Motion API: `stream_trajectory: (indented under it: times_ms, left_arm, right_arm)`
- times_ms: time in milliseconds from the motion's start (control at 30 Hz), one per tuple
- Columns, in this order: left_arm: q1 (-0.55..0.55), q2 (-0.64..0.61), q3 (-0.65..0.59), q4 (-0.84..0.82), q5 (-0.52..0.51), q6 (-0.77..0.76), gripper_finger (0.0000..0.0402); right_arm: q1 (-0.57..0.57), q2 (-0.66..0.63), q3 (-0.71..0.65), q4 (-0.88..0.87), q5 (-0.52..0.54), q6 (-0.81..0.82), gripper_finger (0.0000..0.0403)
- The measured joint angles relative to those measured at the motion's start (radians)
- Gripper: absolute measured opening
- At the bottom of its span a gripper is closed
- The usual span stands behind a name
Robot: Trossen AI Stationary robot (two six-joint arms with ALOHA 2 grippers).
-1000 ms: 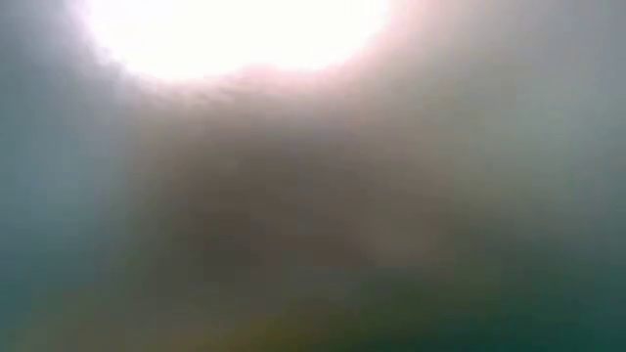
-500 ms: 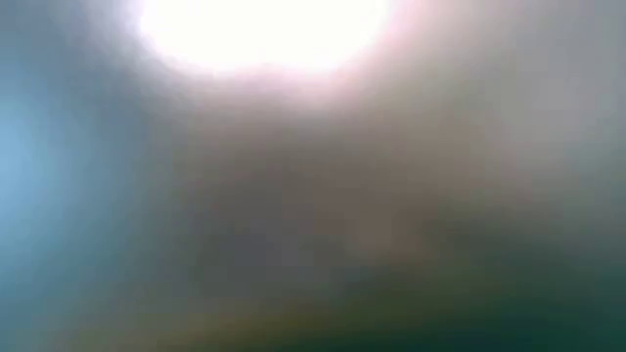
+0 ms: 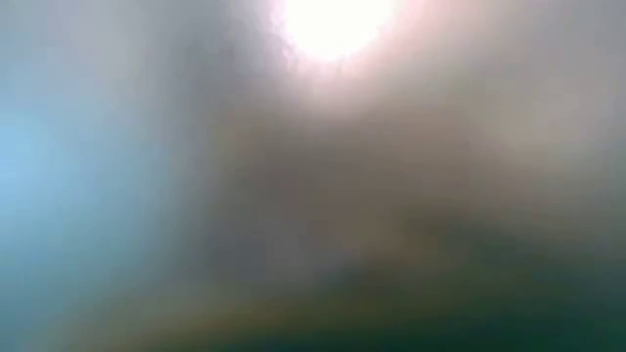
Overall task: Sort Maruchan noodles
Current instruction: Put the blue noodle pack into the transparent bin
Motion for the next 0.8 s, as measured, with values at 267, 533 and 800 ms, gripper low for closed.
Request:
stream_trajectory:
  times_ms: [267,533,800]
  left_arm:
    - [0.171,0.005,-0.004,0.056,-0.168,0.220,0.0000]
    - [0.304,0.006,-0.004,0.345,-0.173,0.478,0.0000]
    - [0.329,-0.080,-0.021,0.388,-0.211,0.577,0.0000]
  right_arm:
    - [0.000,0.000,0.000,-0.001,0.000,-0.006,0.0043]
    - [0.000,0.000,0.000,0.000,0.000,-0.007,0.0043]
    - [0.000,-0.016,-0.003,0.001,0.004,0.008,0.0043]
